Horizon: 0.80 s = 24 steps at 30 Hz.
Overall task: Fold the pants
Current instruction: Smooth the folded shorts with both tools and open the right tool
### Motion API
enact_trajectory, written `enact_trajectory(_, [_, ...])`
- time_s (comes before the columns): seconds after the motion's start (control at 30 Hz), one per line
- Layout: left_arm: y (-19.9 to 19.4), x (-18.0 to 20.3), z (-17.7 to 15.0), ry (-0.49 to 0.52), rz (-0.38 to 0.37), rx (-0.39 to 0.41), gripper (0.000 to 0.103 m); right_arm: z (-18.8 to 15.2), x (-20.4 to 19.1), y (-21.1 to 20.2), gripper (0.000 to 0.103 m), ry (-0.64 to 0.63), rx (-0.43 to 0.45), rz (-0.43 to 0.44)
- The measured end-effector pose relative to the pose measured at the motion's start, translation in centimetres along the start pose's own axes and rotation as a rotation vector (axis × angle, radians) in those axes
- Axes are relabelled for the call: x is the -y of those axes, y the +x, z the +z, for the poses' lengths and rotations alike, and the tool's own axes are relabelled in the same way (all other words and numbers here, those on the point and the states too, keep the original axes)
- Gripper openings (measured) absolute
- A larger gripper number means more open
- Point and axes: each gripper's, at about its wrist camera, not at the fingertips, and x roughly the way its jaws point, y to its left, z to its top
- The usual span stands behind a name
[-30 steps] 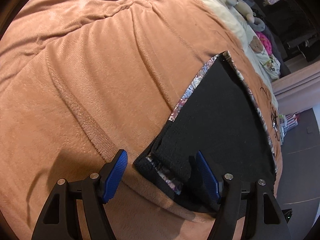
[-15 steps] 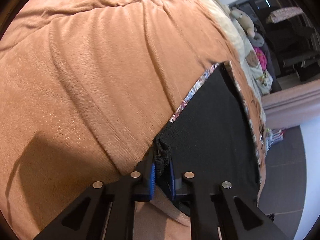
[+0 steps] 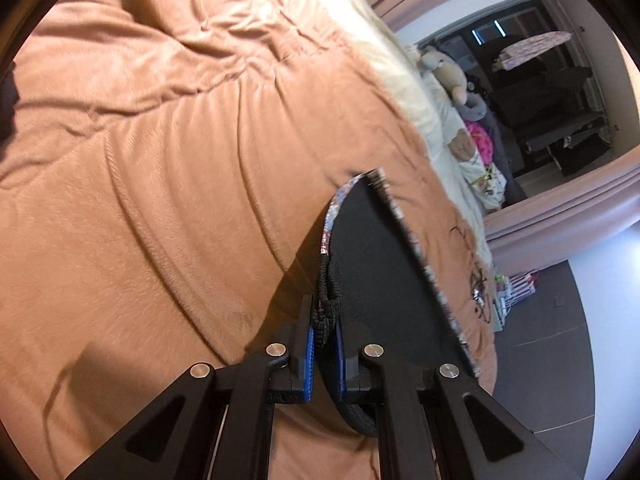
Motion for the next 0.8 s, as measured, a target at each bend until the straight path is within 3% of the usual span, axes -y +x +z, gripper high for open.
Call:
enact_trajectory(0.4, [-7.8,-2.5,-4.9,-0.030,-0.007,0.029,0.008,-1.2,-1.2,-2.1,0.014,-0.065,-0.060,0.008])
enact_trajectory(0.8, [-12.8,-5.7,-10.2,-0.070,-0.034,0.041,0.008,-3.2,-1.9,-4.2,0.014,-0.098,-0.086,-0.006])
